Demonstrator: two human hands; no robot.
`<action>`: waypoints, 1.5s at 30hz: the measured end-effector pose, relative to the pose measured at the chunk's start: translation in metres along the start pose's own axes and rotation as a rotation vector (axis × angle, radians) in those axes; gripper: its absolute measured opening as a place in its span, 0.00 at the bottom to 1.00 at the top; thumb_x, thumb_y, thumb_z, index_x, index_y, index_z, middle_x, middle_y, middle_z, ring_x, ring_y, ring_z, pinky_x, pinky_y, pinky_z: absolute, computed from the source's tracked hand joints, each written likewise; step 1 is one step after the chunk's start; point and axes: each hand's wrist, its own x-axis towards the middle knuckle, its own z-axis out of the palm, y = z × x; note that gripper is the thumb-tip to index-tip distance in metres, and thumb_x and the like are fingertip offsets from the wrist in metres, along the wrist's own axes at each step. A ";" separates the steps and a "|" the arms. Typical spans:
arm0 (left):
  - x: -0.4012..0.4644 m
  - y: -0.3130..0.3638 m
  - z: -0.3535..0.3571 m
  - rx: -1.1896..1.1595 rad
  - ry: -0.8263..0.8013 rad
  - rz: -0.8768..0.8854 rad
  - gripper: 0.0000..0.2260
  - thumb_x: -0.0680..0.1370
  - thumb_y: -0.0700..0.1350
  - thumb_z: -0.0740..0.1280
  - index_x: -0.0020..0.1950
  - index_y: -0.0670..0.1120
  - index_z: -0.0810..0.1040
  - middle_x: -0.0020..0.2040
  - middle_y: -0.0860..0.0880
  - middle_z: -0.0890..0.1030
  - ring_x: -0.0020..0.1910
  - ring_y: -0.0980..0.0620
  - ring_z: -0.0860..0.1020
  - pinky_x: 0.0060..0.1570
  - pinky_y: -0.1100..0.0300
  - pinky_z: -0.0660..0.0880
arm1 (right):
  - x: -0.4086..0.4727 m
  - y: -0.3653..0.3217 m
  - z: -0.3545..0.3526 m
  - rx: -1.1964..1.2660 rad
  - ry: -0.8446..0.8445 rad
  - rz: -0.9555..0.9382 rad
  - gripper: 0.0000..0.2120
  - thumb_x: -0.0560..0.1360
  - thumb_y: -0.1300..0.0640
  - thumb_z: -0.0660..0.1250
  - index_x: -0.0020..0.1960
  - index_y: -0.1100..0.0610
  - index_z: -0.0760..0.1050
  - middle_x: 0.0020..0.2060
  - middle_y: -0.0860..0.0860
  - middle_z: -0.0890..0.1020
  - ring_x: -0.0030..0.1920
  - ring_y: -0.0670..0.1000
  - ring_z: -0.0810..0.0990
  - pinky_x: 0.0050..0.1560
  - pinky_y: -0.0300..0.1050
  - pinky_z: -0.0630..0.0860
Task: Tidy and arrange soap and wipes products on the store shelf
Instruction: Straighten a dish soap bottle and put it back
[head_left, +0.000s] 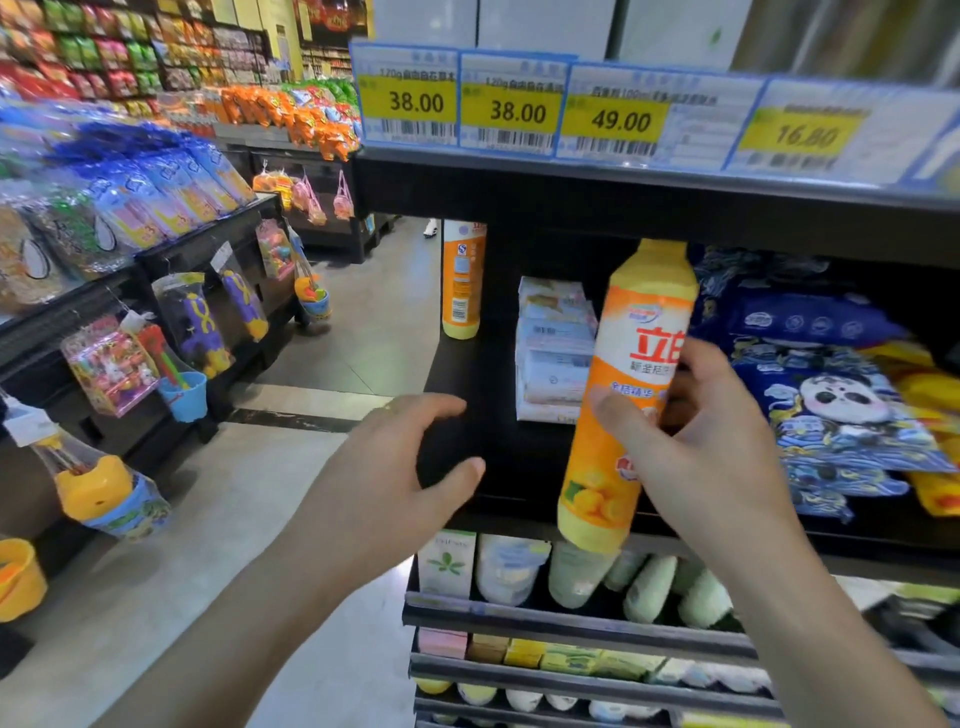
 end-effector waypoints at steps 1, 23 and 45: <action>0.003 -0.001 0.003 0.091 -0.026 0.020 0.27 0.77 0.65 0.67 0.75 0.61 0.69 0.72 0.62 0.74 0.71 0.61 0.69 0.65 0.60 0.70 | 0.003 0.003 -0.003 -0.024 0.026 -0.009 0.18 0.72 0.44 0.75 0.59 0.38 0.73 0.47 0.38 0.84 0.46 0.39 0.83 0.47 0.51 0.82; 0.006 -0.051 0.017 0.194 -0.241 0.034 0.37 0.73 0.70 0.71 0.79 0.65 0.62 0.80 0.63 0.60 0.79 0.60 0.57 0.74 0.54 0.69 | -0.030 0.038 0.043 -0.041 0.457 -0.223 0.38 0.75 0.59 0.75 0.79 0.51 0.60 0.72 0.48 0.66 0.74 0.52 0.67 0.74 0.55 0.67; 0.016 -0.093 0.010 -0.160 -0.327 0.058 0.36 0.66 0.73 0.73 0.73 0.72 0.70 0.74 0.80 0.59 0.74 0.75 0.60 0.76 0.56 0.65 | 0.169 -0.015 0.202 -0.080 0.080 0.251 0.37 0.75 0.52 0.73 0.77 0.56 0.59 0.73 0.57 0.66 0.72 0.59 0.70 0.65 0.50 0.70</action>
